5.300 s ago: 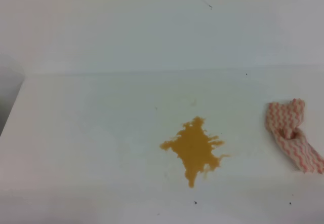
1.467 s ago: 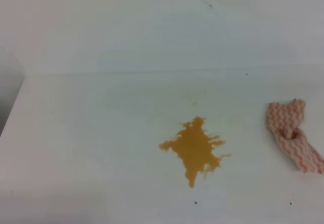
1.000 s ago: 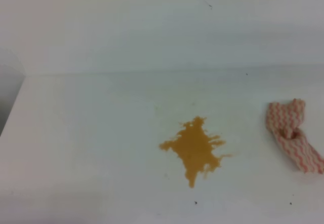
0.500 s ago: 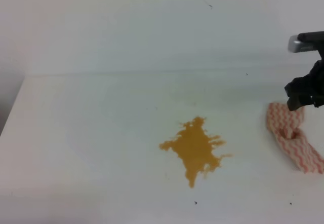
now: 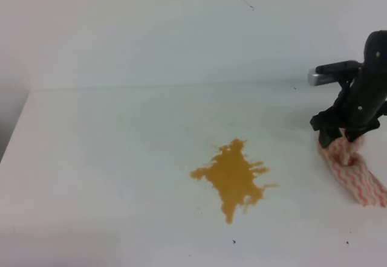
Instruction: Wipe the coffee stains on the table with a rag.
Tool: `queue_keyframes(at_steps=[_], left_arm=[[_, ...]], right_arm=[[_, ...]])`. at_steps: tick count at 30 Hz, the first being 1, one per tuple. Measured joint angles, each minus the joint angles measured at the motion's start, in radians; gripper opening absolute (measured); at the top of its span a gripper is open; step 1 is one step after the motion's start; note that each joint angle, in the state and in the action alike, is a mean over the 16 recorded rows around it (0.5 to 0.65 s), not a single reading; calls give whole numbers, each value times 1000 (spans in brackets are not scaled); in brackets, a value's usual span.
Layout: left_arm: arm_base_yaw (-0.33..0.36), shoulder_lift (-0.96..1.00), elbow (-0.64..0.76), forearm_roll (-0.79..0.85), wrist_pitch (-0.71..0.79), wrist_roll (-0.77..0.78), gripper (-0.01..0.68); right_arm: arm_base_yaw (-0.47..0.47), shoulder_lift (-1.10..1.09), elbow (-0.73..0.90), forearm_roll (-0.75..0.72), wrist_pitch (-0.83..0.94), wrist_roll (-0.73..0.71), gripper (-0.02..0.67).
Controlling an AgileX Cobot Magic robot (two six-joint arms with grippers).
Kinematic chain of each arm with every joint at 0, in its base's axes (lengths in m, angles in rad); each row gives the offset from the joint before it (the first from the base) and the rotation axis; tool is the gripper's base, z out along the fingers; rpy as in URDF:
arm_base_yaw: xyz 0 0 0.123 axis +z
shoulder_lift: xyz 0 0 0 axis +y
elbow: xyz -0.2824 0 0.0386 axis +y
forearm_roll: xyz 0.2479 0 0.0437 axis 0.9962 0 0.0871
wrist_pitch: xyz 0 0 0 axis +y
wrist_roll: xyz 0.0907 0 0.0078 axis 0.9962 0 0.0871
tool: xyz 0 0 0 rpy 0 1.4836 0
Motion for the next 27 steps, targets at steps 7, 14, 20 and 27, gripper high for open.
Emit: queue_keyframes(at_steps=[7,14,20,27], left_arm=[[1,9,-16,0,6,0,-3],[1,11,-19,0,7,1,-3],[0,5,-11,0,4,0,-2],[0,0,-3,0,1,0,-2]], right_arm=[[10,65,-35,-46,37,33,362],[20,86,-83,-9,84,-5,173],[63,87,-181,84,141,-74,51],[182,88,-309,212,223,-124,34]])
